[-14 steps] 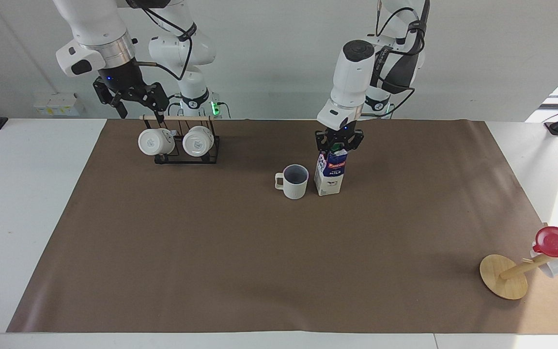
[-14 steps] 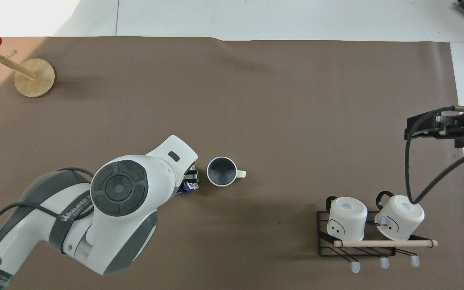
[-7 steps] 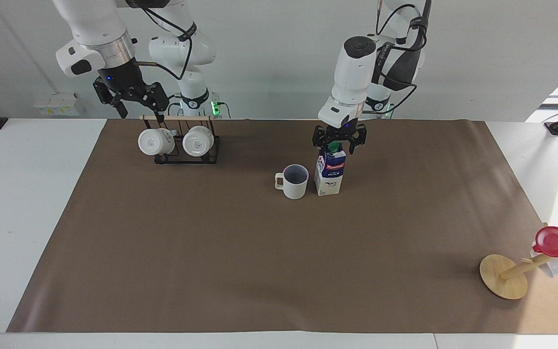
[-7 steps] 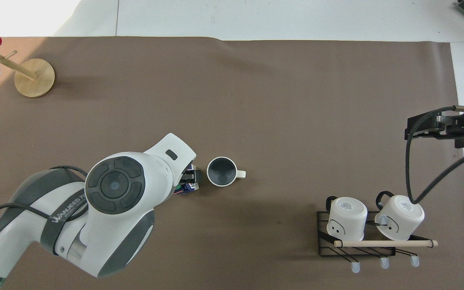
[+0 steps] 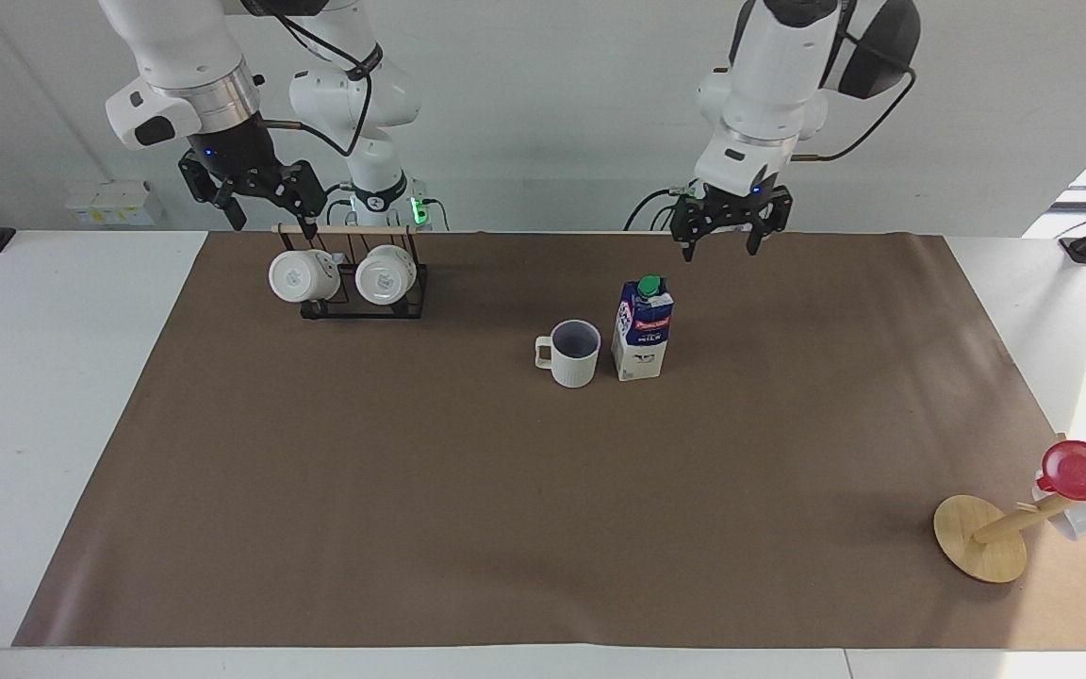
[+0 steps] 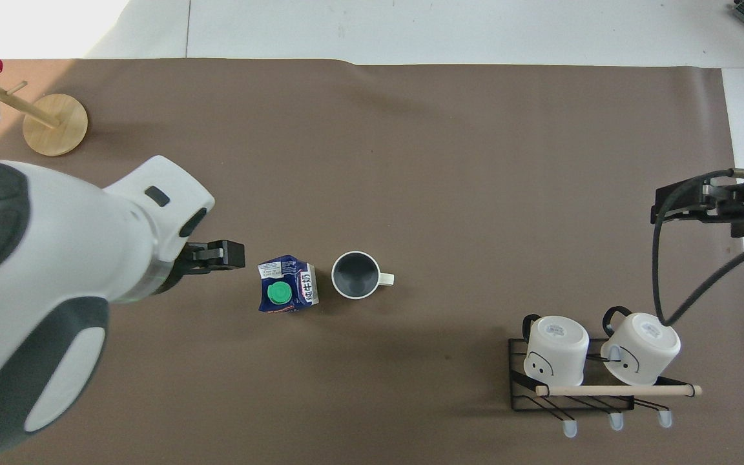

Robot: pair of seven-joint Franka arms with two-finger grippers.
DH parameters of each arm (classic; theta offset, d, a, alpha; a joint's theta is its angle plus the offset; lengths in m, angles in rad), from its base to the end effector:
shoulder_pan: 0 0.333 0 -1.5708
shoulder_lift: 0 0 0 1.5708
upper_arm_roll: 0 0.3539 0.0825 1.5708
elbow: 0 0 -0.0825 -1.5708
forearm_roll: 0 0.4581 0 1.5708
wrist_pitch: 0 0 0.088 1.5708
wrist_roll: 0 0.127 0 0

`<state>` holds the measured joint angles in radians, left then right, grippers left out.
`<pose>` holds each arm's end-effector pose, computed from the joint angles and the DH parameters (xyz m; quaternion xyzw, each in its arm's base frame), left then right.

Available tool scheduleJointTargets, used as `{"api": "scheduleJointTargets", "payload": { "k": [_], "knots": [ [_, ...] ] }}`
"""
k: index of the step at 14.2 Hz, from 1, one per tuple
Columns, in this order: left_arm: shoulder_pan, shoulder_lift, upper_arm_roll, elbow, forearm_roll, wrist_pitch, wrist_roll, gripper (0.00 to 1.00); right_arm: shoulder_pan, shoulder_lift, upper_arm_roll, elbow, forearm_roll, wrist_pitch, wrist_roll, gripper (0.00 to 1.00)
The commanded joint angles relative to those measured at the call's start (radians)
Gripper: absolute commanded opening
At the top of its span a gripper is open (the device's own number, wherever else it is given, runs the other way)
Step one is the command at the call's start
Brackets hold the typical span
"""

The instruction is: Place cup and milk on table

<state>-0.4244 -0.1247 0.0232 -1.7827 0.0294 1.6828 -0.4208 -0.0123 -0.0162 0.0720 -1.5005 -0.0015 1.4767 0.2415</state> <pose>0.5471 -0.2276 0.6119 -0.9998 -0.0083 -0.0166 0.0071 0.6120 0.0368 0.6823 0.9959 -0.0908 -0.0036 0.0019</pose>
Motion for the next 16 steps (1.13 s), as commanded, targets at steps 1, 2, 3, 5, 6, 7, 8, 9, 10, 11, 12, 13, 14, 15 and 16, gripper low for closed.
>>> {"api": "scheduleJointTargets", "payload": {
  "k": [1,2,3,5,6,7,8,9,10,11,12,13,14,15,16],
  "knots": [
    [0.134,0.010,-0.005,0.086,-0.016,-0.090,0.210,1.00,-0.011,-0.004,0.000,0.006,0.021,-0.016,-0.016,1.00],
    [0.174,0.008,-0.005,0.101,-0.016,-0.107,0.267,1.00,-0.011,-0.004,0.000,0.006,0.021,-0.016,-0.016,1.00],
    [0.203,0.008,-0.005,0.120,-0.016,-0.130,0.302,1.00,-0.011,-0.004,0.000,0.006,0.021,-0.016,-0.016,1.00],
    [0.257,0.008,-0.005,0.138,-0.016,-0.159,0.382,1.00,-0.011,-0.004,0.000,0.006,0.021,-0.016,-0.016,1.00],
    [0.283,0.005,-0.003,0.138,-0.016,-0.167,0.420,1.00,-0.011,-0.004,0.000,0.006,0.021,-0.016,-0.016,1.00],
    [0.305,0.005,-0.003,0.140,-0.016,-0.179,0.441,1.00,-0.011,-0.004,0.000,0.006,0.021,-0.016,-0.016,1.00],
    [0.317,0.004,-0.003,0.140,-0.016,-0.193,0.442,1.00,-0.011,-0.004,0.000,0.006,0.021,-0.016,-0.016,1.00],
    [0.319,0.004,-0.003,0.140,-0.016,-0.202,0.442,1.00,-0.011,-0.004,0.000,0.006,0.021,-0.016,-0.016,1.00],
    [0.319,0.002,-0.005,0.141,-0.014,-0.209,0.439,1.00,-0.011,-0.002,0.000,0.006,0.021,-0.016,-0.016,1.00],
    [0.319,0.002,-0.005,0.141,-0.014,-0.213,0.439,1.00,-0.011,-0.004,0.000,0.006,0.021,-0.016,-0.016,1.00],
    [0.319,0.002,-0.003,0.144,-0.011,-0.213,0.441,1.00,-0.011,-0.004,0.000,0.006,0.021,-0.016,-0.016,1.00],
    [0.319,-0.004,-0.003,0.149,-0.016,-0.213,0.441,1.00,-0.011,-0.004,0.000,0.006,0.021,-0.016,-0.016,1.00],
    [0.317,-0.004,-0.005,0.149,-0.016,-0.210,0.441,1.00,-0.011,-0.002,0.000,0.006,0.021,-0.016,-0.016,1.00],
    [0.317,-0.004,-0.006,0.149,-0.023,-0.209,0.438,1.00,-0.011,-0.004,0.000,0.006,0.021,-0.016,-0.016,1.00],
    [0.319,-0.004,-0.005,0.149,-0.054,-0.209,0.430,1.00,-0.011,-0.004,0.000,0.006,0.021,-0.016,-0.016,1.00]
  ]
}}
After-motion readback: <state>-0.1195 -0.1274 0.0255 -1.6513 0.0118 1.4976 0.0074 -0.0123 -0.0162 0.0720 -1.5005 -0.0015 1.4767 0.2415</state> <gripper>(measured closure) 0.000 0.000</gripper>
